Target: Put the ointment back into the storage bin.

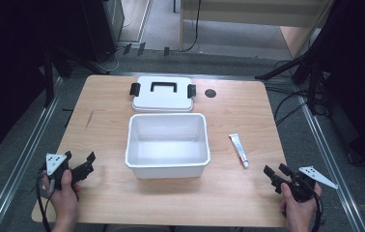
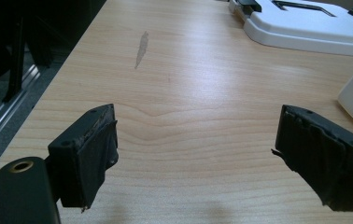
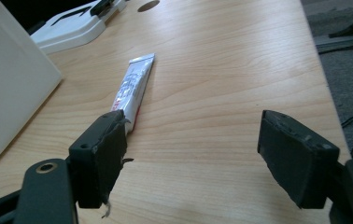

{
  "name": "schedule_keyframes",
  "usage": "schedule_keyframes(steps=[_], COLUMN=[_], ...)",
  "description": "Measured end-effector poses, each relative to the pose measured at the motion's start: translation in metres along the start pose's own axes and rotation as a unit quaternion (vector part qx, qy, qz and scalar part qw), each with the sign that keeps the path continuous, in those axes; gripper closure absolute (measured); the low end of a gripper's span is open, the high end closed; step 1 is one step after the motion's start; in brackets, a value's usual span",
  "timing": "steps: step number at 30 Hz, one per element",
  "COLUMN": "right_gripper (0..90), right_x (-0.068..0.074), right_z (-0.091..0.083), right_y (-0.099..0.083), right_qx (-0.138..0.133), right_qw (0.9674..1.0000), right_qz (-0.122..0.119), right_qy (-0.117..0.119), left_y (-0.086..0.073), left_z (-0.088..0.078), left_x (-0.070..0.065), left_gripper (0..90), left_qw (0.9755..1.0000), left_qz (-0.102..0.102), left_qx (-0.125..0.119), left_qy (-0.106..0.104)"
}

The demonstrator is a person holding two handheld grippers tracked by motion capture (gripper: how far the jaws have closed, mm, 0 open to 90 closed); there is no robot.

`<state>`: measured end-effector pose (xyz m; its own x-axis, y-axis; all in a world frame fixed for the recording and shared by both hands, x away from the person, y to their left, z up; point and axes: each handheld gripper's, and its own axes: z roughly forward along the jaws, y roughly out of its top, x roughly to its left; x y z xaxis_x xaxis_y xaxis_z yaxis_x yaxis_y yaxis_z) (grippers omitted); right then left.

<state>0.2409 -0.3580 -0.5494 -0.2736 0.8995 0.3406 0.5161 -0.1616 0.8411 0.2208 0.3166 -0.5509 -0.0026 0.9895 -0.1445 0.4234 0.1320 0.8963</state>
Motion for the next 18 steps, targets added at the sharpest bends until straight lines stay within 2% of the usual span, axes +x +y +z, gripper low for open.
schedule_keyframes(steps=[6,8,12,13,16,17,18], right_gripper=[26.2,31.3,33.0,33.6,34.3,33.9,33.9], right_x=[0.001,0.001,0.004,0.009,0.013,0.017,0.017], right_z=[0.002,0.004,0.007,0.011,0.014,0.019,0.019], right_y=[0.001,0.003,0.008,0.014,0.018,0.025,0.025], right_qx=[0.007,0.028,0.054,0.078,0.093,0.122,0.122], right_qw=[0.9999,0.9996,0.9983,0.9965,0.9953,0.9920,0.9920], right_qz=[-0.007,0.001,-0.004,-0.015,-0.018,-0.024,-0.024], right_qy=[0.004,0.001,-0.021,-0.025,-0.022,-0.023,-0.023], left_y=[0.000,0.000,-0.001,-0.001,0.000,0.000,0.000], left_z=[-0.001,-0.001,-0.001,-0.001,-0.001,0.000,0.000], left_x=[0.000,0.000,0.000,0.000,0.000,0.000,-0.001], left_gripper=[13.4,13.4,13.5,13.5,13.5,13.5,13.5], left_qw=[1.0000,1.0000,1.0000,1.0000,1.0000,1.0000,1.0000], left_qz=[0.000,0.000,0.000,-0.001,0.001,0.001,0.003], left_qx=[-0.004,-0.004,-0.007,-0.006,-0.004,-0.003,-0.002], left_qy=[0.002,0.001,0.001,-0.001,0.001,0.000,0.000])
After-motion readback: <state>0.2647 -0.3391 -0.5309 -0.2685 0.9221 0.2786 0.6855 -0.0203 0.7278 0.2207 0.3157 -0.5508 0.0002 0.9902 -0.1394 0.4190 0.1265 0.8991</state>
